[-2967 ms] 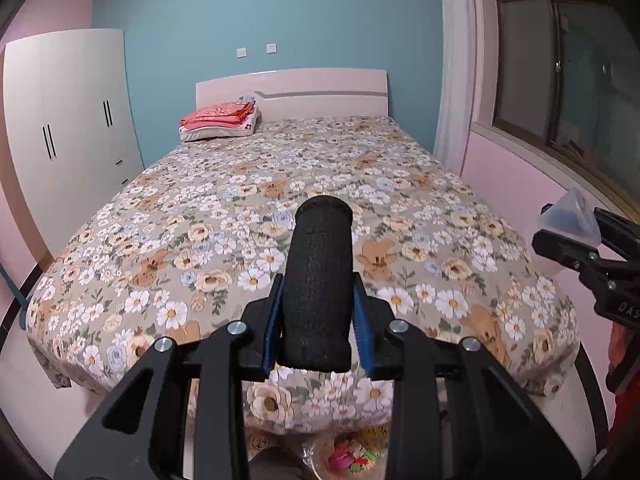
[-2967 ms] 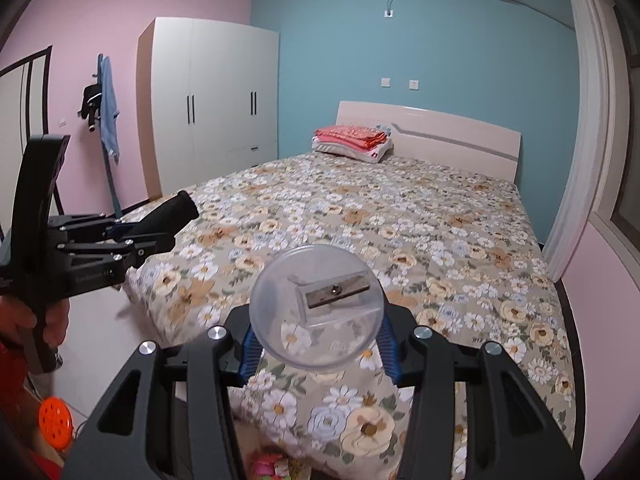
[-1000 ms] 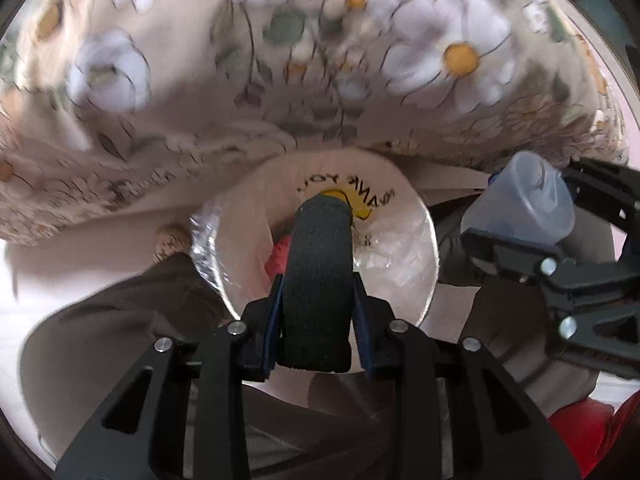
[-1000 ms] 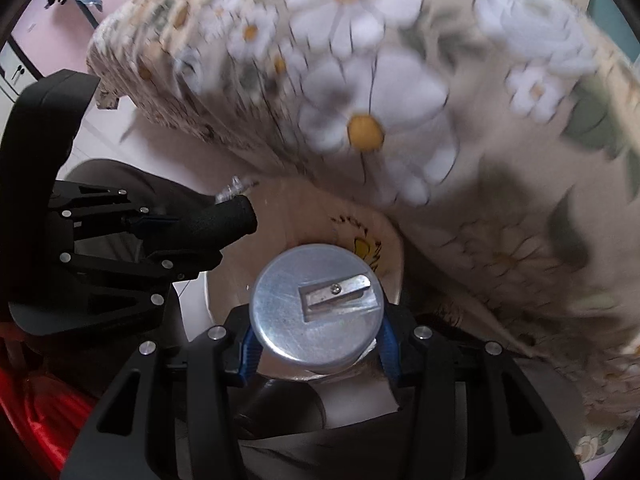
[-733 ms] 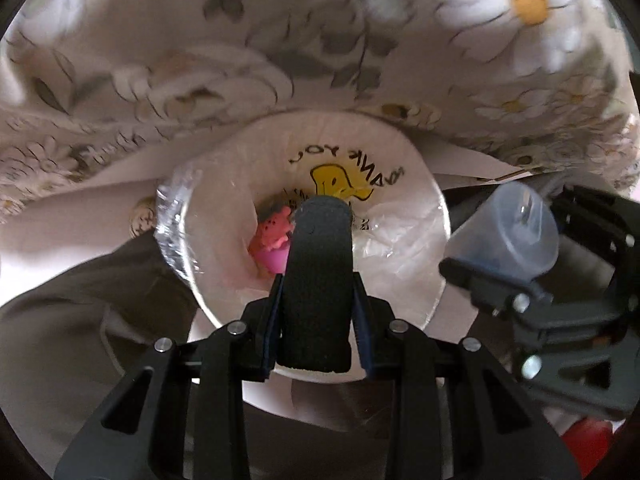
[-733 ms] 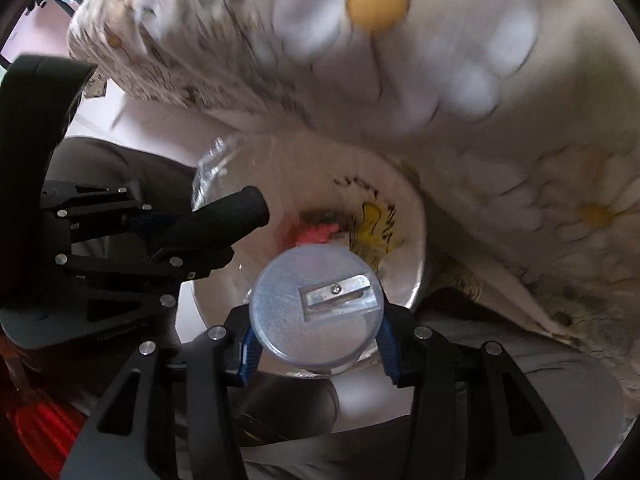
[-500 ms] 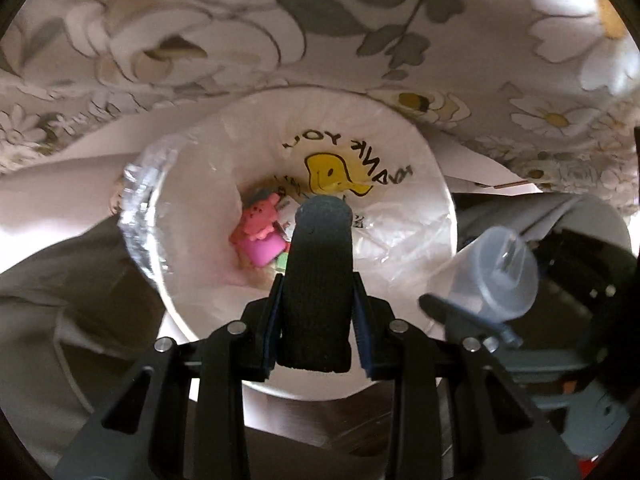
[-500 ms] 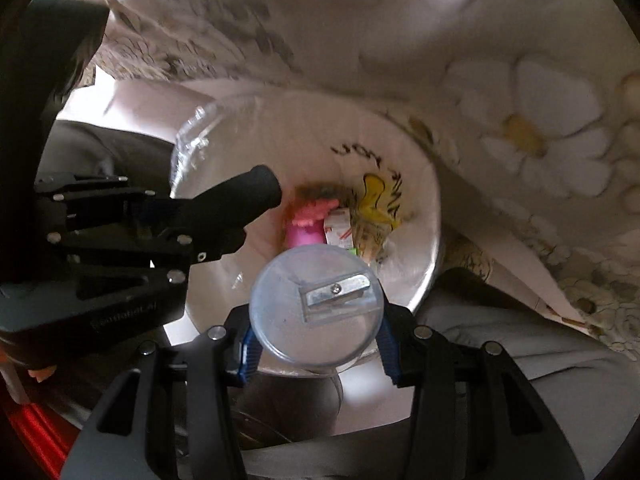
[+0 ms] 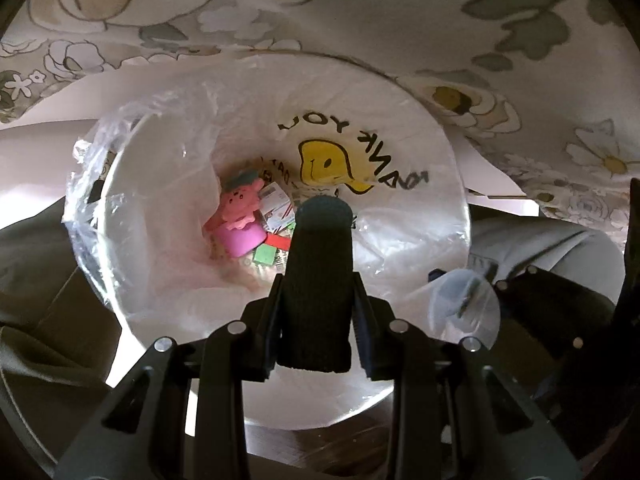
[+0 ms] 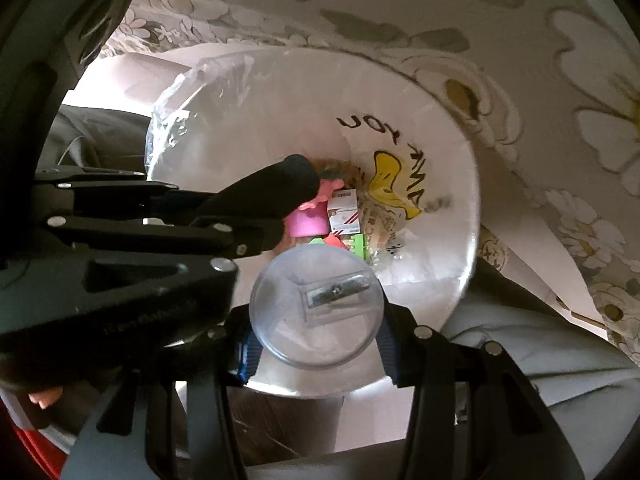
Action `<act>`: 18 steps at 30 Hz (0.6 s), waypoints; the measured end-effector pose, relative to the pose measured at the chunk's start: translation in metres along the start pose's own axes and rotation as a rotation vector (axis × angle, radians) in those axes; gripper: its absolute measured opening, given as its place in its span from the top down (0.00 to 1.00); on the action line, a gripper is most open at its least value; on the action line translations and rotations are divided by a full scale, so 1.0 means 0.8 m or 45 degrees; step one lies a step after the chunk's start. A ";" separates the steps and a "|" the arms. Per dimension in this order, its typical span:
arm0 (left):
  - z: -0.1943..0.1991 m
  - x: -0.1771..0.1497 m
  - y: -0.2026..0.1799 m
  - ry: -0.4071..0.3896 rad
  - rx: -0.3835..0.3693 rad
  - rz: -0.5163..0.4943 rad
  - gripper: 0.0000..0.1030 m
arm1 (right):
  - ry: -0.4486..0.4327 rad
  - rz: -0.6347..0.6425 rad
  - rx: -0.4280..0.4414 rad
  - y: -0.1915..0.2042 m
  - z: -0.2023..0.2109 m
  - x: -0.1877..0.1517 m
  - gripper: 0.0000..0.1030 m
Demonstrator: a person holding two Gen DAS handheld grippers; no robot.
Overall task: Collect trash
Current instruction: 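Open the left tool over the bowl while the right tool releases the clear cup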
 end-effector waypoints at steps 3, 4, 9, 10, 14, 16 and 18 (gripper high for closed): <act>-0.007 0.003 0.002 0.020 -0.010 0.018 0.69 | 0.017 -0.014 0.008 0.003 -0.010 0.005 0.52; -0.008 0.004 0.004 0.023 -0.015 0.023 0.69 | 0.022 -0.026 0.018 0.001 -0.012 0.003 0.52; -0.019 0.010 0.008 0.037 -0.020 0.043 0.69 | 0.070 -0.088 0.061 -0.016 -0.034 0.005 0.52; -0.021 0.011 0.008 0.039 -0.019 0.045 0.69 | 0.076 -0.100 0.074 -0.017 -0.037 0.006 0.52; -0.022 0.013 0.009 0.035 -0.012 0.056 0.68 | 0.068 -0.130 0.115 -0.016 -0.043 0.014 0.52; -0.021 0.014 0.008 0.033 -0.017 0.063 0.66 | 0.075 -0.141 0.108 -0.019 -0.047 0.017 0.51; -0.020 0.015 0.007 0.033 -0.013 0.071 0.56 | 0.095 -0.145 0.100 -0.019 -0.051 0.018 0.51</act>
Point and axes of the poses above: each gripper's, at about its wrist camera, not at the fingertips, and z roughly against the way its jaws point, y to its left, x to its top, the point moved 7 cm from there along -z, roughly the way its jaws point, and after that the axes turned 11 degrees about y, right-handed, at the moved point
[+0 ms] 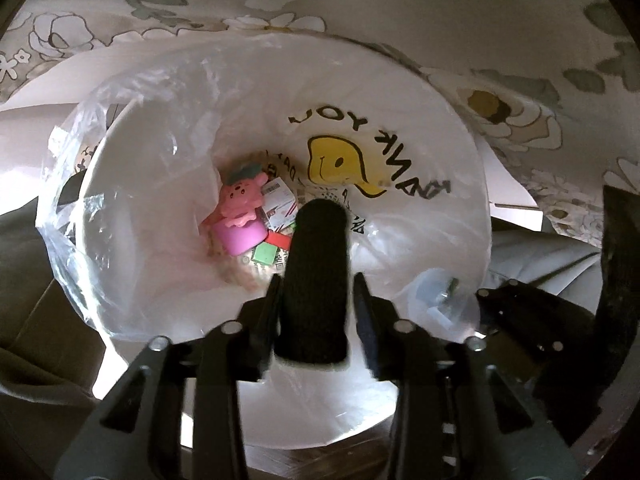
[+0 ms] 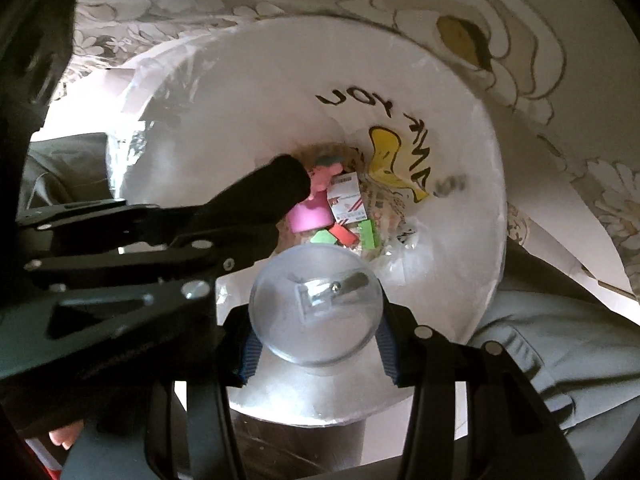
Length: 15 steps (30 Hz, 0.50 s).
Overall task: Collect trash
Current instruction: 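Open the left tool over the bowl while the right tool releases the clear cup, then raise both open tools up from the bowl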
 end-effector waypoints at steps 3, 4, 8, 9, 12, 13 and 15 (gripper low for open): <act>0.006 0.001 0.007 -0.004 0.005 0.005 0.52 | -0.003 0.002 -0.008 0.002 0.001 0.001 0.46; 0.006 0.000 0.007 -0.003 0.003 0.006 0.52 | -0.011 0.003 -0.008 0.003 0.004 0.002 0.44; 0.010 -0.001 0.011 -0.001 0.004 0.000 0.52 | -0.017 0.001 -0.007 0.003 0.005 0.005 0.44; 0.011 -0.001 0.011 -0.002 0.005 -0.003 0.52 | -0.018 0.000 -0.009 0.003 0.008 0.004 0.44; 0.020 -0.005 0.012 -0.017 0.018 -0.013 0.52 | -0.033 0.008 -0.014 0.005 0.013 0.004 0.44; 0.023 -0.007 0.013 -0.028 0.024 -0.015 0.52 | -0.048 0.017 -0.019 0.005 0.015 0.003 0.44; 0.035 -0.012 0.014 -0.063 0.037 -0.015 0.52 | -0.075 0.033 -0.034 0.009 0.024 0.002 0.44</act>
Point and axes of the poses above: each gripper's, at about its wrist camera, not at the fingertips, and z roughly against the way its jaws point, y to its left, x to its top, the point moved 7 cm from there along -z, roughly the way its jaws point, and after that the axes turned 11 degrees about y, right-handed, at the moved point
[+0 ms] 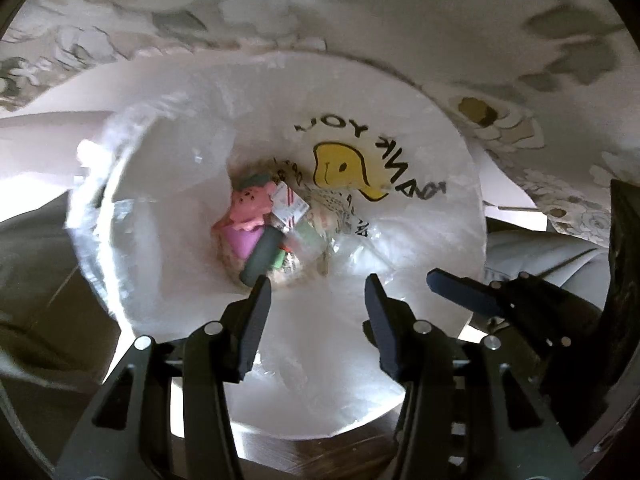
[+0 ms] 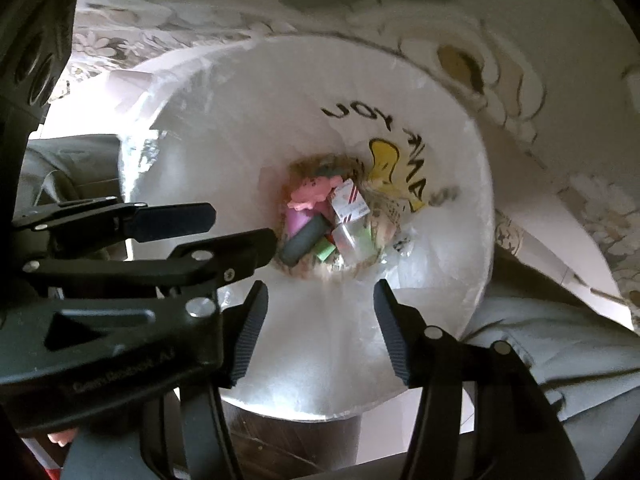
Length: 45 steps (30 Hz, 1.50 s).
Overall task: Collect trash
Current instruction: 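Raise both open tools up from the bowl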
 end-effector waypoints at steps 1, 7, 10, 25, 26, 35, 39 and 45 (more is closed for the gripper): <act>0.010 -0.002 0.000 -0.032 0.008 -0.006 0.52 | -0.021 0.014 -0.015 0.002 0.006 -0.002 0.44; 0.077 -0.014 0.000 -0.240 0.127 -0.046 0.52 | -0.138 0.073 -0.074 0.015 0.045 -0.013 0.44; 0.117 -0.022 -0.002 -0.346 0.215 -0.089 0.52 | -0.212 0.099 -0.101 0.020 0.073 -0.021 0.44; 0.295 -0.100 -0.053 -0.792 0.436 -0.177 0.23 | -0.635 0.101 -0.189 0.033 0.246 -0.088 0.19; 0.304 -0.108 -0.058 -0.815 0.431 -0.190 0.23 | -0.670 0.101 -0.191 0.034 0.258 -0.095 0.15; 0.367 -0.185 -0.087 -0.997 0.459 -0.222 0.20 | -0.976 0.096 -0.272 0.050 0.356 -0.164 0.08; 0.381 -0.222 -0.100 -1.047 0.461 -0.253 0.20 | -1.073 0.087 -0.317 0.060 0.385 -0.195 0.07; 0.406 -0.274 -0.122 -1.163 0.452 -0.306 0.20 | -1.163 0.108 -0.267 0.077 0.419 -0.243 0.04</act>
Point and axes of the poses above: each gripper's, at about its wrist camera, not at the fingertips, and z roughly against the way its jaws point, y to its left, x to its top, the point moved 7 cm from there along -z, roughly the way its jaws point, and after that the axes turned 11 degrees about y, right-handed, at the moved point
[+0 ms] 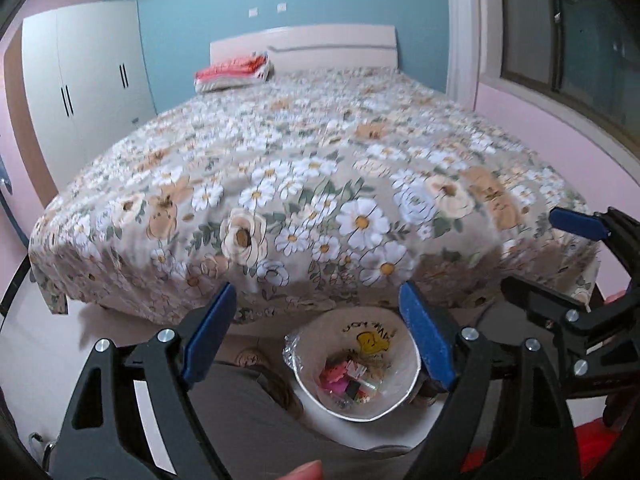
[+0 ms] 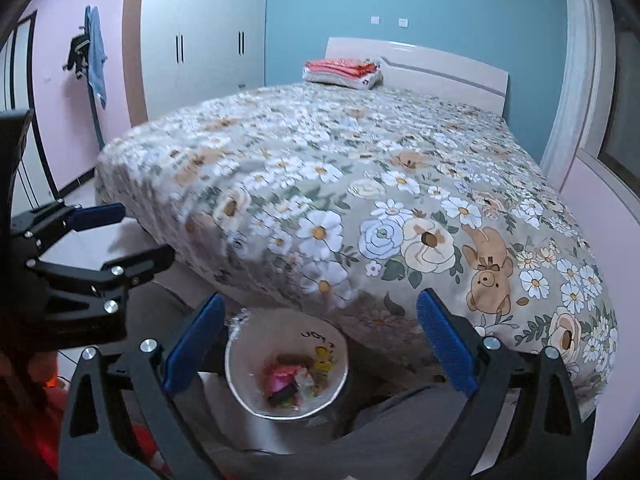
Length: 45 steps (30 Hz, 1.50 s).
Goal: Collect trash
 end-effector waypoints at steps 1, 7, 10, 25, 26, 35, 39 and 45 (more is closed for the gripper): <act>0.011 -0.001 -0.004 -0.025 -0.005 -0.010 0.20 | -0.009 0.003 0.016 0.004 0.008 -0.001 0.04; 0.048 0.000 -0.013 -0.157 0.013 -0.020 0.13 | -0.037 0.020 -0.088 0.013 0.028 -0.013 0.04; 0.055 0.001 -0.015 -0.181 0.008 -0.003 0.12 | -0.022 -0.007 -0.134 0.009 0.029 -0.021 0.04; 0.028 -0.022 -0.032 -0.014 0.020 -0.007 0.12 | -0.007 -0.135 -0.085 0.003 0.045 -0.044 0.04; 0.028 -0.022 -0.032 -0.013 0.021 -0.005 0.12 | -0.007 -0.139 -0.078 0.003 0.044 -0.045 0.04; 0.026 -0.025 -0.033 -0.001 0.026 -0.004 0.12 | 0.005 -0.149 -0.049 0.005 0.041 -0.046 0.04; 0.026 -0.026 -0.030 0.007 0.025 -0.003 0.12 | 0.015 -0.153 -0.043 0.006 0.040 -0.047 0.04; 0.024 -0.026 -0.027 0.010 0.029 -0.004 0.12 | 0.023 -0.158 -0.034 0.006 0.038 -0.048 0.04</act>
Point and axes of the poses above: each gripper's, at about its wrist camera, not at the fingertips, and z roughly against the way its jaws point, y to its left, x to its top, the point moved 7 cm from there along -z, roughly the way its jaws point, and after that the axes turned 11 degrees about y, right-handed, at the moved point
